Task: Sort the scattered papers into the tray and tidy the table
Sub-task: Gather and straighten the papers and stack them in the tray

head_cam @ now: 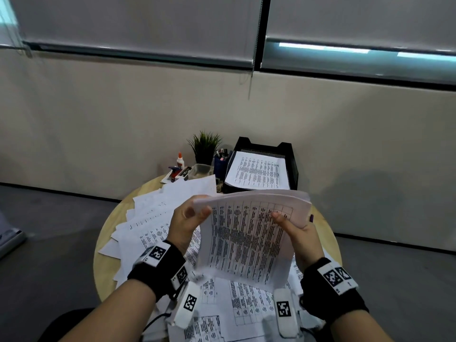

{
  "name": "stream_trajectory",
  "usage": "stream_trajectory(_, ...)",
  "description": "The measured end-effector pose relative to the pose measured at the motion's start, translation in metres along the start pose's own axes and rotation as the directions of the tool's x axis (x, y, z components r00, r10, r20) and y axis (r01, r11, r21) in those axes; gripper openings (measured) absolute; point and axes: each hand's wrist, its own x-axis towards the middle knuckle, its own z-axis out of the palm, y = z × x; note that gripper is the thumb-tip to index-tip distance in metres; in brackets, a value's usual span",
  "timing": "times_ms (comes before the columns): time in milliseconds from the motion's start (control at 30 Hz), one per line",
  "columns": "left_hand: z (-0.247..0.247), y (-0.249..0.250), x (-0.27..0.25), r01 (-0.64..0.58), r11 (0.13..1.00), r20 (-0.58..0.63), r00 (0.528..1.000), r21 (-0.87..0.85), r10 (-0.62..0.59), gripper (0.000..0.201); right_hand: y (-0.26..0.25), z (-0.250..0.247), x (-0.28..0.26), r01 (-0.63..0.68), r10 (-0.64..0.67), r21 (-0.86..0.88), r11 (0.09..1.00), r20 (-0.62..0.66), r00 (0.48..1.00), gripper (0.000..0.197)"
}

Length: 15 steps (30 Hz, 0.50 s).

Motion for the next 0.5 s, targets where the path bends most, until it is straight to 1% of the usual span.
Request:
stream_trajectory(33,-0.002,-0.003,-0.002,0.044,0.999,0.009,0.999,0.005,-0.044,0.072,0.000,0.000,0.000,-0.004,0.004,0.026,1.000,-0.002,1.000,0.014)
stream_trajectory(100,-0.001,-0.008,-0.004,0.135,0.990,0.035,0.990,0.046,-0.136,0.038,0.001,-0.003,0.000,0.004,-0.004,0.049,0.999,-0.012,1.000,0.044)
stream_trajectory(133,-0.002,-0.010,-0.004,0.167,0.983,0.029,0.985,0.078,-0.170,0.026,0.000,-0.003,-0.001,0.010,-0.009,0.054,0.999,-0.019,1.000,0.053)
stream_trajectory(167,-0.003,-0.014,-0.004,0.199,0.975,0.018,0.979,0.096,-0.202,0.023,0.001,-0.003,-0.002,0.018,-0.017,0.060,0.998,-0.015,1.000,0.053)
stream_trajectory(200,-0.004,-0.018,-0.004,0.235,0.967,0.005,0.972,0.098,-0.236,0.022,0.000,-0.002,-0.004,0.024,-0.024,0.057,0.998,-0.011,1.000,0.045)
stream_trajectory(267,-0.005,-0.021,-0.005,0.284,0.955,0.006,0.958,0.087,-0.286,0.023,-0.006,0.001,-0.008,0.058,-0.057,0.036,0.998,-0.024,0.998,0.017)
stream_trajectory(300,-0.003,-0.021,-0.007,0.292,0.952,0.024,0.955,0.089,-0.295,0.025,-0.011,0.004,-0.010,0.096,-0.095,0.014,0.995,-0.042,0.995,0.007)
stream_trajectory(367,0.001,-0.020,-0.011,0.292,0.953,0.065,0.953,0.076,-0.297,0.028,-0.023,0.009,-0.012,0.179,-0.180,-0.037,0.983,-0.053,0.982,0.010)
stream_trajectory(400,0.003,-0.018,-0.013,0.291,0.955,0.080,0.952,0.063,-0.295,0.031,-0.028,0.012,-0.012,0.209,-0.212,-0.063,0.976,-0.056,0.976,0.020)
stream_trajectory(433,0.004,-0.018,-0.014,0.292,0.955,0.086,0.952,0.051,-0.295,0.037,-0.032,0.013,-0.012,0.233,-0.239,-0.083,0.969,-0.068,0.969,0.029)
stream_trajectory(467,0.004,-0.019,-0.014,0.297,0.954,0.086,0.950,0.040,-0.300,0.046,-0.036,0.015,-0.011,0.255,-0.263,-0.099,0.962,-0.084,0.961,0.033)
stream_trajectory(500,0.003,-0.019,-0.015,0.304,0.952,0.082,0.949,0.031,-0.305,0.055,-0.039,0.016,-0.009,0.267,-0.277,-0.107,0.958,-0.102,0.955,0.033)
